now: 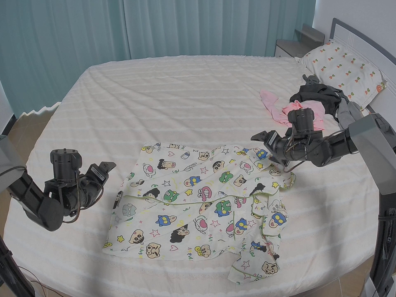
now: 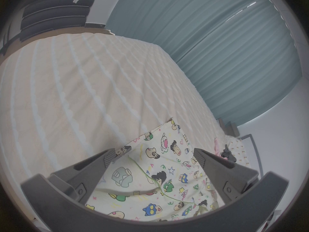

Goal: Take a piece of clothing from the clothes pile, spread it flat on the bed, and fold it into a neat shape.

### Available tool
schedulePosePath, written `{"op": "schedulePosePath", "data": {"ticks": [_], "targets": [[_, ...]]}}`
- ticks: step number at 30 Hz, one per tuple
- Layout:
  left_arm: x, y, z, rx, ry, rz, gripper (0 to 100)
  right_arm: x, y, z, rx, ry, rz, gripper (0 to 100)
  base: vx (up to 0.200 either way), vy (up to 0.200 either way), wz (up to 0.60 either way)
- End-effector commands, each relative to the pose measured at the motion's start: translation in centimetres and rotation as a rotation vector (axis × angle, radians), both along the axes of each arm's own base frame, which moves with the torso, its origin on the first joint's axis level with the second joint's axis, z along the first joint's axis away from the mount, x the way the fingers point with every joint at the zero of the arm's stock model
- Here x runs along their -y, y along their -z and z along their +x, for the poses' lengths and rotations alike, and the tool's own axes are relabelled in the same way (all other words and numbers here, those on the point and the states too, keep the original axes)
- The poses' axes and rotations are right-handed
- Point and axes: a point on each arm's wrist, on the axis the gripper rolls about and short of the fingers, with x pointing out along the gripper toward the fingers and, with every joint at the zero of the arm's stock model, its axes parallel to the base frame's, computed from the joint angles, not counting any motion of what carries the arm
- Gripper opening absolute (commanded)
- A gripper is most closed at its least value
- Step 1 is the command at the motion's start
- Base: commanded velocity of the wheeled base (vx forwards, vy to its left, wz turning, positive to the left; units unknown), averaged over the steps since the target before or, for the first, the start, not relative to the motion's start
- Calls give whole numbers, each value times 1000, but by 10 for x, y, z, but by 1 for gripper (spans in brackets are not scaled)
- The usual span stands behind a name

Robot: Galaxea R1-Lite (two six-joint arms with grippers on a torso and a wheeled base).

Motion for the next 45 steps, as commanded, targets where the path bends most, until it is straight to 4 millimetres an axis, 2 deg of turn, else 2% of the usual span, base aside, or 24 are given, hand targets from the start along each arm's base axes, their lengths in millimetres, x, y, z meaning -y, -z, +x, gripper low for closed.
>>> {"op": "schedulePosePath", "data": {"ticks": [1, 3, 8, 9, 12, 16, 20, 22, 23, 27, 30, 31, 33, 36, 38, 41, 45], "targets": [[-3, -19, -29, 69, -1, -28, 100, -20, 5, -26, -70, -6, 15, 100, 0, 0, 0], [-2, -21, -35, 72, 4, -31, 100, -19, 4, -36, -85, -3, 7, 100, 0, 0, 0], [2, -23, -45, 75, 5, -80, 100, 0, -11, -64, -56, 5, 4, 100, 0, 0, 0], [2, -22, -47, 69, 5, -84, 100, 8, -17, -77, -31, 4, -5, 100, 0, 0, 0], [5, -21, -49, 70, 14, -84, 100, 18, -19, -103, -9, -24, -48, 100, 200, 0, 0], [10, -20, -52, 83, 38, -86, 100, 36, -7, -132, 39, -82, -173, 100, 0, 0, 0], [10, -19, -53, 89, 39, -87, 100, 54, 6, -144, 47, -89, -244, 100, 0, 0, 0], [10, -19, -53, 89, 39, -87, 100, 54, 6, -144, 47, -89, -244, 100, 0, 0, 0], [10, -19, -52, 89, 38, -87, 100, 61, 16, -154, 2, -129, -238, 100, 0, 0, 0], [10, -18, -53, 87, 36, -86, 100, 68, 33, -169, -70, -222, -213, 100, 0, 0, 0], [10, -18, -53, 87, 36, -86, 100, 71, 40, -172, -92, -251, -218, 100, 0, 0, 0], [10, -18, -53, 86, 36, -86, 100, 74, 52, -174, -132, -296, -228, 100, 0, 0, 0], [10, -17, -53, 83, 36, -86, 100, 74, 60, -173, -154, -321, -239, 100, 0, 0, 0], [10, -17, -54, 81, 36, -85, 100, 73, 72, -164, -178, -330, -248, 100, 0, 0, 0], [10, -17, -54, 80, 36, -85, 100, 73, 74, -161, -176, -330, -248, 100, 0, 0, 0], [10, -16, -53, 78, 35, -86, 100, 71, 84, -143, -183, -320, -247, 100, 0, 0, 0], [10, -16, -53, 78, 35, -86, 100, 78, 87, -133, -186, -291, -243, 100, 0, 0, 0]]}}
